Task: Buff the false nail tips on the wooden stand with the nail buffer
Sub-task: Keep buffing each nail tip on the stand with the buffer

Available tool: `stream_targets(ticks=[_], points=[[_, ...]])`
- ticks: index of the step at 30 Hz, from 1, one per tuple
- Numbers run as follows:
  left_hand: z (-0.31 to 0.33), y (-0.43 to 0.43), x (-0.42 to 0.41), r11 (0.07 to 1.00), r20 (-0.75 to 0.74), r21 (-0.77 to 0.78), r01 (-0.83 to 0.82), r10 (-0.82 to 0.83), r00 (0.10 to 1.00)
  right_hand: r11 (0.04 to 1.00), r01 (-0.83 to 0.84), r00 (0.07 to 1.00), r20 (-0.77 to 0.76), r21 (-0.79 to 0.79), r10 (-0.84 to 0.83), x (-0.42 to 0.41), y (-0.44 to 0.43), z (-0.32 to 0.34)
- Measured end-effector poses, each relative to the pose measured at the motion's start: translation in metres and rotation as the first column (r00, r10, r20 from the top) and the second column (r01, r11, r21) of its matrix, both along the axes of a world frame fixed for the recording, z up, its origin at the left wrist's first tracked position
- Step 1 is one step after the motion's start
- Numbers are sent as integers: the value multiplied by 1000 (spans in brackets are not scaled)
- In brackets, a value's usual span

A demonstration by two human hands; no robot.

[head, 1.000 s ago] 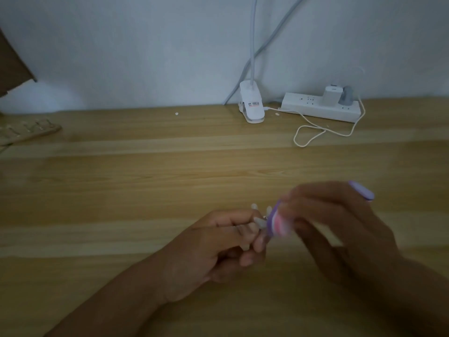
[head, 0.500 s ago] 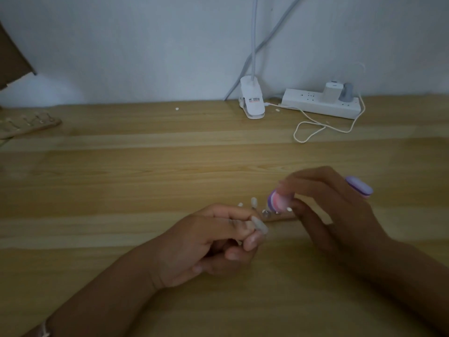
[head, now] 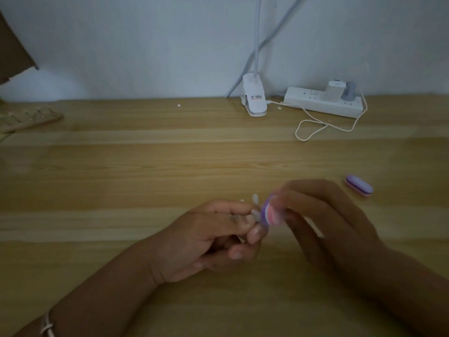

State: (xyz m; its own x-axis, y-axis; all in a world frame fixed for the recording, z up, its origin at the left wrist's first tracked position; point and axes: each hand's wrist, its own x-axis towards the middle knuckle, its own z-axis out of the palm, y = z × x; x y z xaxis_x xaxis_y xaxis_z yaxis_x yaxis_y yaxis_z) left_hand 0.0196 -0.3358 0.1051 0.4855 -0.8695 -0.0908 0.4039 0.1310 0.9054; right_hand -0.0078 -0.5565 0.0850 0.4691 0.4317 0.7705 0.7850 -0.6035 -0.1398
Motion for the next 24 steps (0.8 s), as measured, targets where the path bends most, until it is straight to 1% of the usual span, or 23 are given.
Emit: stream_targets(ticks=[2, 3, 5, 6, 7, 8, 9, 11, 12, 13, 15, 16, 17, 19, 20, 22, 24], points=[[2, 0, 0, 1000, 15, -13, 3, -3, 1000, 995, 93, 996, 13, 45, -93, 6, -3, 3], [2, 0, 0, 1000, 21, -9, -3, 4, 1000, 995, 83, 996, 29, 58, -85, 5, -2, 5], [2, 0, 0, 1000, 11, -4, -17, 17, 1000, 998, -29, 999, 29, 62, 27, -5, 4, 2], [1, 1, 0, 1000, -5, -10, -13, 13, 1000, 995, -80, 997, -9, 57, 80, -8, 6, -1], [1, 1, 0, 1000, -19, -23, 2, -2, 1000, 994, -96, 994, -53, 54, 98, -8, 4, -2], [2, 2, 1, 999, -26, -39, 17, -18, 1000, 996, -68, 995, -69, 51, 72, -4, 1, -2], [2, 2, 1, 998, -29, -53, 27, -29, 999, 998, -18, 998, -52, 52, 21, 0, -1, -1], [4, 1, 2, 997, -28, -62, 40, -42, 999, 997, 50, 998, 34, 65, -52, 4, -1, 4], [4, 1, 1, 997, -24, -60, 47, -49, 999, 997, 28, 997, 70, 75, -33, 2, 1, 5], [3, 0, 1, 997, -20, -56, 53, -55, 998, 997, -32, 996, 87, 70, 26, -2, 4, 6], [2, 1, 0, 996, -16, -51, 67, -67, 998, 991, -131, 991, 44, 26, 130, -9, 7, 0], [2, 1, 1, 996, -12, -55, 72, -73, 997, 993, -116, 993, 3, 11, 116, -7, 3, -1], [2, 2, 1, 996, -8, -61, 68, -68, 998, 998, -63, 997, -37, 12, 63, -3, -1, -2], [3, 2, 2, 998, 10, -59, 19, -18, 1000, 997, 59, 997, -49, 52, -57, 7, -8, 2], [4, 1, 3, 999, 41, -37, -31, 33, 999, 993, 90, 995, -42, 81, -87, 9, -8, 5], [2, 0, 3, 987, 150, 14, -161, 157, 976, 992, 79, 997, -20, 99, -78, 5, -2, 9], [-1, -3, 3, 967, 250, 27, -253, 238, 938, 999, 5, 1000, -7, 44, -5, -3, 1, 7]])
